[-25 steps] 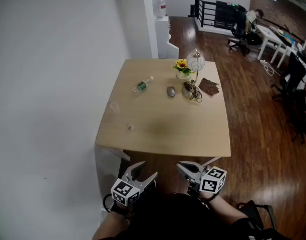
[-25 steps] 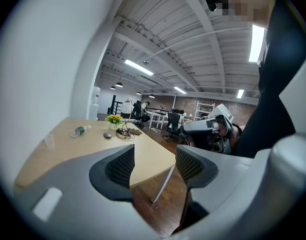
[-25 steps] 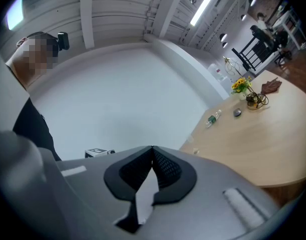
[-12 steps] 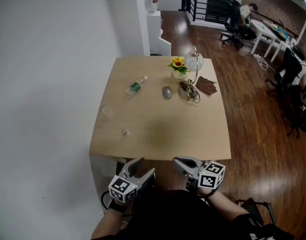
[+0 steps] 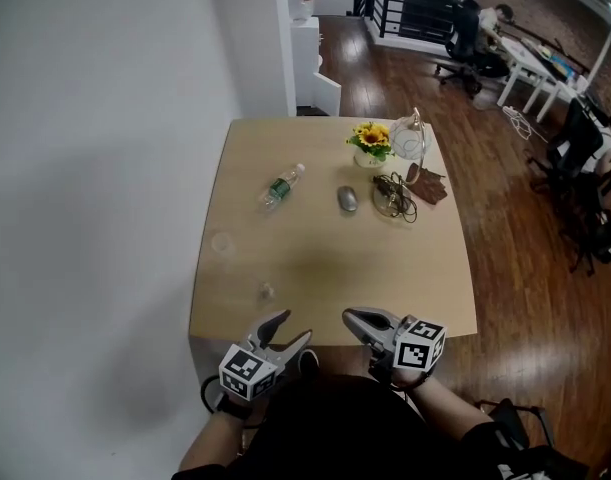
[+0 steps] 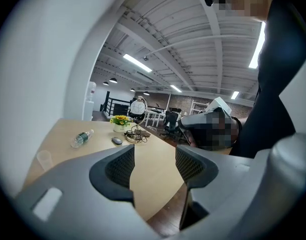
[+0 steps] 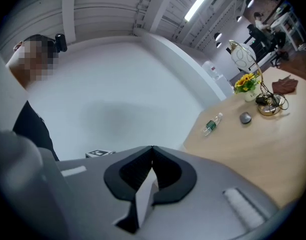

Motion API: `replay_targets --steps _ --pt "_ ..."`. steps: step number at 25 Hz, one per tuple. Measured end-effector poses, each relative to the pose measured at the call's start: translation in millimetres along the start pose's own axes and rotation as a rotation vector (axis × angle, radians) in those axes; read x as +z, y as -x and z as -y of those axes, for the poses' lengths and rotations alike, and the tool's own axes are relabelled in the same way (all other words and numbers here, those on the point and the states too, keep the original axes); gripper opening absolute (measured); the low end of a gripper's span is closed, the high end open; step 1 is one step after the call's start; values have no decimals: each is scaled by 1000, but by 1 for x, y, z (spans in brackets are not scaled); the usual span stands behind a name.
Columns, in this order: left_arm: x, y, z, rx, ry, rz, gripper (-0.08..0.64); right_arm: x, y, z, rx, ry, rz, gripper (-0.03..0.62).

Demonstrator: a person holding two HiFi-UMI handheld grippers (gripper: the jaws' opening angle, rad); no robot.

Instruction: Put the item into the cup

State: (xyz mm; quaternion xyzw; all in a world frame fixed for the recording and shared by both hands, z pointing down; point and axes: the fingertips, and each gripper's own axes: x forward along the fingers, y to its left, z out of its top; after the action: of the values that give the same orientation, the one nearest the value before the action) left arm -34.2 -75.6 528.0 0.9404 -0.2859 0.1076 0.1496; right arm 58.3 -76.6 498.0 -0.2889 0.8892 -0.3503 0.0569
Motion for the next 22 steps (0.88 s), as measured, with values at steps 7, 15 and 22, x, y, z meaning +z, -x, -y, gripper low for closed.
replay_targets --steps 7,15,22 --pt "1 7 -62 -19 14 -27 253 10 -53 11 -44 1 -5 8" --pt "-25 5 -114 24 24 -67 253 9 -81 34 -86 37 -53 9" --pt "-49 4 -142 86 56 -124 247 11 -100 37 -78 62 -98 28"
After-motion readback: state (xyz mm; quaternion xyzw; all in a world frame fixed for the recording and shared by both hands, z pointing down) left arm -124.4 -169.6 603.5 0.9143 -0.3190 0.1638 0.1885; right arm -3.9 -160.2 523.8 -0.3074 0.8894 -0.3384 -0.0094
